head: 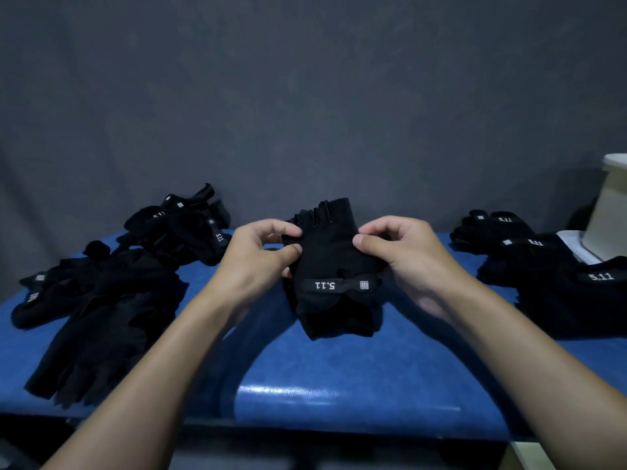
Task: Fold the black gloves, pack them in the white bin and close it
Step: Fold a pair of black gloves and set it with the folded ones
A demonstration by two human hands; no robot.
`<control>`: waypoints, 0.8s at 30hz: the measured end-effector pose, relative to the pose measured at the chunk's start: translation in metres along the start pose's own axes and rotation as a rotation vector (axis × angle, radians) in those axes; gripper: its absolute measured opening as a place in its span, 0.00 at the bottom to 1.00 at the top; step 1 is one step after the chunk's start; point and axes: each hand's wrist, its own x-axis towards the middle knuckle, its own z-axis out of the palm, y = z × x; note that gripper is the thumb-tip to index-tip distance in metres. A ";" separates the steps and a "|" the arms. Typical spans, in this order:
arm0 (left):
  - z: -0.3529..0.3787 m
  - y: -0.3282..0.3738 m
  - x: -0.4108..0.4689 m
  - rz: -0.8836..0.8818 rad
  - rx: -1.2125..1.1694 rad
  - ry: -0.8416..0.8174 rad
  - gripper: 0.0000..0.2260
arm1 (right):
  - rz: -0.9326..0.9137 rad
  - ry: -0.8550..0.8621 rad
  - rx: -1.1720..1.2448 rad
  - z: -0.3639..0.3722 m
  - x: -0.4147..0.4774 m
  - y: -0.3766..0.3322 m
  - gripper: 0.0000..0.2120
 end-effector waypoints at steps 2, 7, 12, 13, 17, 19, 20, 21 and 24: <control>-0.003 -0.003 0.001 -0.024 0.064 -0.003 0.09 | 0.015 -0.023 -0.027 0.000 0.000 0.002 0.02; -0.002 -0.015 -0.001 -0.094 0.260 -0.092 0.13 | -0.161 -0.045 -0.615 -0.002 0.005 0.017 0.03; -0.002 -0.021 0.000 -0.117 0.337 -0.105 0.14 | -0.153 0.019 -0.658 -0.010 0.009 0.014 0.06; -0.002 -0.022 0.000 -0.116 0.345 -0.105 0.14 | -0.129 0.037 -0.648 -0.013 0.010 0.013 0.07; -0.002 -0.025 0.002 -0.110 0.371 -0.102 0.15 | -0.009 0.003 -0.623 -0.025 0.014 0.015 0.08; -0.003 -0.027 0.003 -0.117 0.374 -0.102 0.16 | 0.018 -0.021 -0.634 -0.027 0.014 0.017 0.08; -0.003 -0.028 0.003 -0.121 0.373 -0.105 0.16 | 0.020 -0.027 -0.634 -0.028 0.014 0.017 0.07; -0.002 -0.028 0.003 -0.124 0.374 -0.109 0.16 | 0.016 -0.028 -0.626 -0.027 0.013 0.017 0.07; -0.003 -0.031 0.004 -0.118 0.385 -0.111 0.17 | -0.028 -0.017 -0.590 -0.027 0.014 0.017 0.06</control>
